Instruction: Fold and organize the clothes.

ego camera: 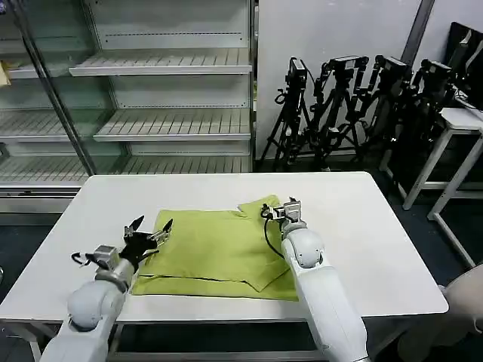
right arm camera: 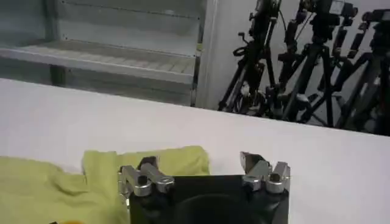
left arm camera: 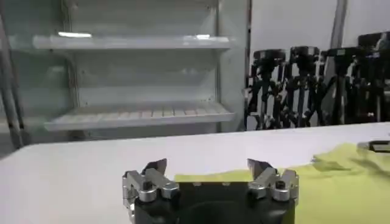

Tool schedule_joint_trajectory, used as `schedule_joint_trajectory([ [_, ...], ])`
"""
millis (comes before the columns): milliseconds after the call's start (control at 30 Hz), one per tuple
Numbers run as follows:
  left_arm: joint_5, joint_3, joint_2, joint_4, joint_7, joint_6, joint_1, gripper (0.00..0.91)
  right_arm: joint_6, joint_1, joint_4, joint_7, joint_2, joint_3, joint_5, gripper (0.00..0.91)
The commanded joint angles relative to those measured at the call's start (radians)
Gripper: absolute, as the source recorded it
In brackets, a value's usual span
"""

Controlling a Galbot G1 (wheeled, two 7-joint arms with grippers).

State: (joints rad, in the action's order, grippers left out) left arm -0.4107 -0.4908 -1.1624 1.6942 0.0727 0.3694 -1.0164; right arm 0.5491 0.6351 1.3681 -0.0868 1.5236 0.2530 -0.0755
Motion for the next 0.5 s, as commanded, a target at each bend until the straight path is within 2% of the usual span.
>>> schedule_joint_trajectory([
  [33,0.000,0.079,0.001,-0.266,-0.019,0.087,0.242,0.907,-0.010,-0.016,-0.013,0.008,0.006,-0.002,-0.008,0.907],
  [300,0.031,0.091,-0.002,-0.369,-0.002,0.110,0.313,0.907,0.028,-0.044,-0.034,-0.044,0.018,-0.006,-0.045,0.907],
  [433,0.032,0.087,0.002,-0.379,-0.008,0.190,0.325,0.907,0.031,-0.043,-0.047,-0.063,0.019,-0.017,-0.047,0.907],
  [500,0.032,0.080,0.000,-0.393,-0.009,0.194,0.330,0.907,0.031,-0.042,-0.056,-0.062,0.020,-0.019,-0.051,0.907],
])
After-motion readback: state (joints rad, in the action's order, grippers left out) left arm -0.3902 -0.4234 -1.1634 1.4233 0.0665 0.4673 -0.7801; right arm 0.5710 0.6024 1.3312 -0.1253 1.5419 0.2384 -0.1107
